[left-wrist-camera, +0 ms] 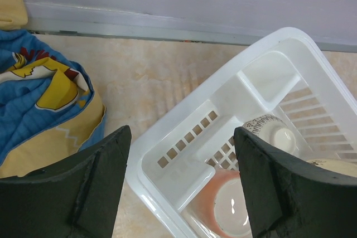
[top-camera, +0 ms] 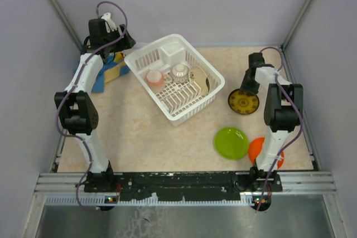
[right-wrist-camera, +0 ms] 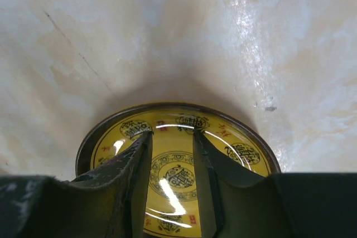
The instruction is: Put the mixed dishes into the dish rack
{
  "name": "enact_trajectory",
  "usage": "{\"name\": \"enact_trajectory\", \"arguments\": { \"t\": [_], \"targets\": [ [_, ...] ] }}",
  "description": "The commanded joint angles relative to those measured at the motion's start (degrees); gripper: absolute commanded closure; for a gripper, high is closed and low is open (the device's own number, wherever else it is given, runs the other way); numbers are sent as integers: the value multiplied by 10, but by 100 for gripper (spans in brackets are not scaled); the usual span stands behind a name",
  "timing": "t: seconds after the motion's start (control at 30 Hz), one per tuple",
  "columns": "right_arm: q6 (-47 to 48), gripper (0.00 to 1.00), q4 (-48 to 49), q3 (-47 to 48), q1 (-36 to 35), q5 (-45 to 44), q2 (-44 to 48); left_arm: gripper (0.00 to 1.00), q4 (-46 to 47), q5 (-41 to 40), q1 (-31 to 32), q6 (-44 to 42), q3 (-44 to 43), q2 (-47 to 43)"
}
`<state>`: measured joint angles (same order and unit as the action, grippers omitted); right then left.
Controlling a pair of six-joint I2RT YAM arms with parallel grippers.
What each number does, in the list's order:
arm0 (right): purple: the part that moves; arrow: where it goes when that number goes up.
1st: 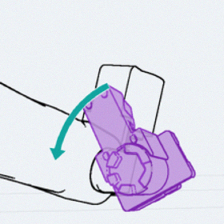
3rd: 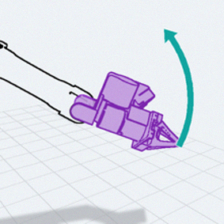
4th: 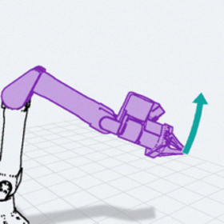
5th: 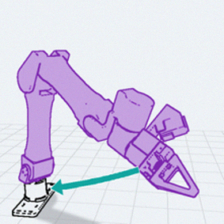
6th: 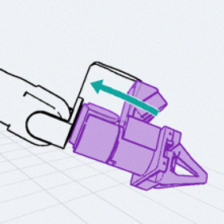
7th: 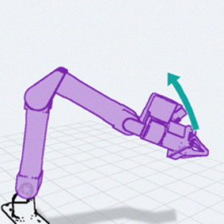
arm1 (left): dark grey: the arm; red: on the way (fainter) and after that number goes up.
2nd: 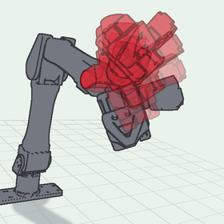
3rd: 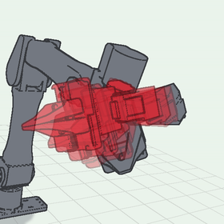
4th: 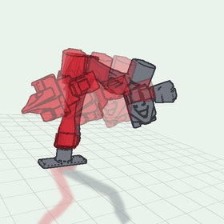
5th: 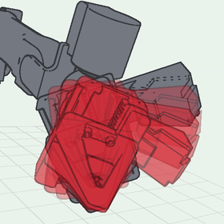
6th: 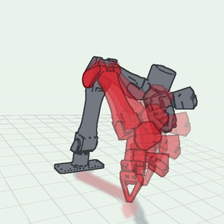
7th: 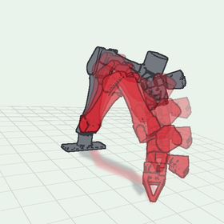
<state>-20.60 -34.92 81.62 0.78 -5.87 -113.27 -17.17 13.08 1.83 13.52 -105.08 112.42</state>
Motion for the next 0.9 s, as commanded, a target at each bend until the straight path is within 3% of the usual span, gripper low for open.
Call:
{"name": "enact_trajectory", "arguments": {
  "t": [0.0,0.2,0.27,0.43,0.6,0.87],
  "targets": [
    [4,64,-2,0,-4,4,55,19,12,5,-4,8,-21,-3],
    [-8,52,-19,-33,4,7,127,19,22,11,-3,12,-23,1],
    [-18,42,-14,-65,21,24,158,19,25,16,-4,14,-22,1],
    [-34,32,19,-167,87,100,240,16,43,48,-3,32,-12,6],
    [-43,31,50,-248,138,138,291,11,56,69,-3,43,-4,4],
    [-78,39,140,-310,161,198,273,10,62,71,-4,35,18,-23]
  ]
}}
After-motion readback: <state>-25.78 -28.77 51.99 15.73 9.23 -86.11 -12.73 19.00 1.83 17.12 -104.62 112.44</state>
